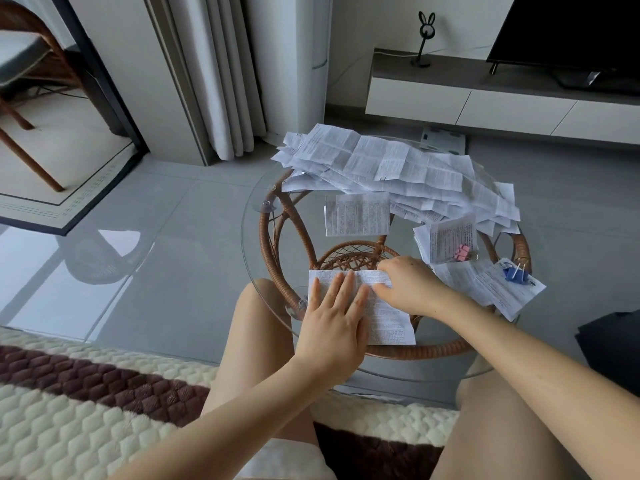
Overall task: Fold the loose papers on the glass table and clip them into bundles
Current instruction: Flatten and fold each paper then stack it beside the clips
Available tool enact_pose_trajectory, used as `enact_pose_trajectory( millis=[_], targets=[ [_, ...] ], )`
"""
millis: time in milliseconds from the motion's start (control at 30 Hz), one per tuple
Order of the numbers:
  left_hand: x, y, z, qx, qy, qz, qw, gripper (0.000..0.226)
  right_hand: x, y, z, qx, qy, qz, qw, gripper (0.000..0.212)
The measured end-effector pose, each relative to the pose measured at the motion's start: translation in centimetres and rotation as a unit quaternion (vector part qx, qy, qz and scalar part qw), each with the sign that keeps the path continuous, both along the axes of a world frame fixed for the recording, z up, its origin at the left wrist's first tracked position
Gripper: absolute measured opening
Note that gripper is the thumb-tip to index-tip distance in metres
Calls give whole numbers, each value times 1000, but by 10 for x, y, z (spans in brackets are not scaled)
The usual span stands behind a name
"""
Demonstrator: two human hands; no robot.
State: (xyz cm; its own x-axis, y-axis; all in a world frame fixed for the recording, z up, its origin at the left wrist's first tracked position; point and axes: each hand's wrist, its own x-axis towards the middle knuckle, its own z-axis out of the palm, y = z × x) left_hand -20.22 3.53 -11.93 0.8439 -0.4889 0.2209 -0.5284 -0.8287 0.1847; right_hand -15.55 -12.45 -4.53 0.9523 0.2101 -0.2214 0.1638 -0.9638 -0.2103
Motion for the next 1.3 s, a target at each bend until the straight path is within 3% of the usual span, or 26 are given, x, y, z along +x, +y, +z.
enact_pose_trajectory(
  millis=[100, 167, 200, 333, 467, 767, 900, 1000, 1100, 1200, 1300],
  targets=[
    [0, 0, 1, 20, 5, 5, 1000, 53, 0, 1, 0, -10, 6, -14, 1000, 40],
    [-1, 0, 1, 33, 7, 10, 999, 53, -3, 4, 1, -8, -8, -32, 999, 24],
    [-1, -1, 1, 36, 8, 11, 999, 53, -8, 7, 2, -11, -41, -43, 998, 11],
    [0, -2, 0, 44, 16, 4, 999, 54, -46, 22, -26, 1, -264, -28, 964, 38],
    [1, -1, 3, 45, 23, -2, 999, 54, -76, 30, -60, 14, -190, -29, 981, 51],
    [6, 17, 8, 61, 27, -48, 997, 57, -86, -13, -59, -80, -128, 3, 989, 61],
    [12, 37, 10, 71, 36, -79, 994, 55, -90, -21, -57, -91, -136, 47, 985, 62],
    [13, 49, 12, 74, 12, -106, 992, 50, -105, -22, -52, -86, -175, 95, 976, 76],
    [2, 49, 20, 20, -33, -161, 986, 44, -118, -20, -46, -121, -199, 136, 963, 86],
    [-18, 49, 22, -29, -44, -217, 975, 44, -127, -17, -52, -141, -267, 161, 940, 57],
    [-23, 51, 18, 10, -68, -241, 968, 55, -133, -13, -52, -68, -345, 150, 924, 32]
  ],
)
